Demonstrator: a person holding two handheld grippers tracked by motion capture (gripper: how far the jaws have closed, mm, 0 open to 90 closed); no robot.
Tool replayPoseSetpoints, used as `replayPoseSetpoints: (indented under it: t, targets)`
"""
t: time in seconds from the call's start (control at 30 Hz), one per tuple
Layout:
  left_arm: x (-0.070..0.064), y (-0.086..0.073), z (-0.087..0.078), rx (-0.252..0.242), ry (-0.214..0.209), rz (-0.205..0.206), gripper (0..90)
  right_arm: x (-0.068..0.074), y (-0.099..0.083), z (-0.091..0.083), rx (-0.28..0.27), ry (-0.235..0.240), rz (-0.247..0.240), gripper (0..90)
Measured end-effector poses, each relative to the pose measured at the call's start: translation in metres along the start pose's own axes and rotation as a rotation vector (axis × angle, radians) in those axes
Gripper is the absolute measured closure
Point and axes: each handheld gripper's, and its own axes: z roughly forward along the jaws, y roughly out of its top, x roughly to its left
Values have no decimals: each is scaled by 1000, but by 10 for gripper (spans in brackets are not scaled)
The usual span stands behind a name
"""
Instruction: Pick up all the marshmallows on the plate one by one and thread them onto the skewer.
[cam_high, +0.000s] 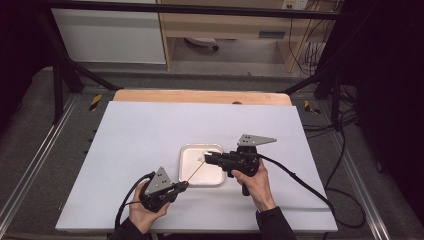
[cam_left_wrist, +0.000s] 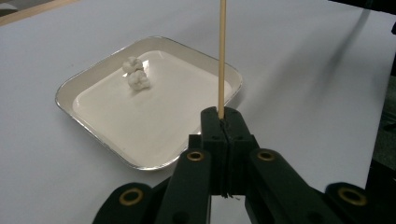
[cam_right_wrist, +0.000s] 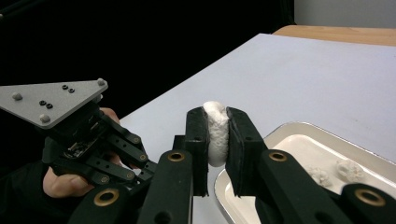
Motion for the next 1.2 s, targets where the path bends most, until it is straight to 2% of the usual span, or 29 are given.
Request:
replayPoseSetpoints:
  t: [0.2, 0.57, 0.73, 0.8, 0.87, 0.9, 0.93, 0.97, 1.03, 1.13, 1.2]
  targets:
    - [-1, 0, 2, 7, 4, 0, 888, 3, -3, 1, 8, 8, -15, 808]
    - [-1, 1, 1, 1, 10, -5, 889, 4, -7, 5, 1, 17, 3, 808]
    - [-1, 2, 2, 1, 4, -6, 889, 5, -8, 5, 6, 13, 1, 807]
    - [1, 2, 4, 7, -8, -21, 889, 5, -9, 6, 9, 5, -1, 806]
    - [2, 3, 5, -4, -13, -20, 889, 5, -11, 8, 16, 5, 0, 804]
    - [2, 5, 4, -35, -35, -30, 889, 5, -11, 8, 16, 5, 0, 804]
    - [0, 10, 3, -30, -17, -18, 889, 5, -13, 12, 53, 27, 7, 801]
    - [-2, 13, 4, -10, 21, 15, 889, 5, -18, 17, 68, 34, 14, 799]
    - [-2, 10, 6, -9, 5, -6, 889, 5, -23, 21, 53, 33, 13, 798]
    - [0, 8, 9, 7, 3, -15, 888, 4, -26, 24, 74, 23, 13, 796]
    - [0, 9, 9, -19, -21, -33, 888, 4, -27, 25, 88, 39, 16, 794]
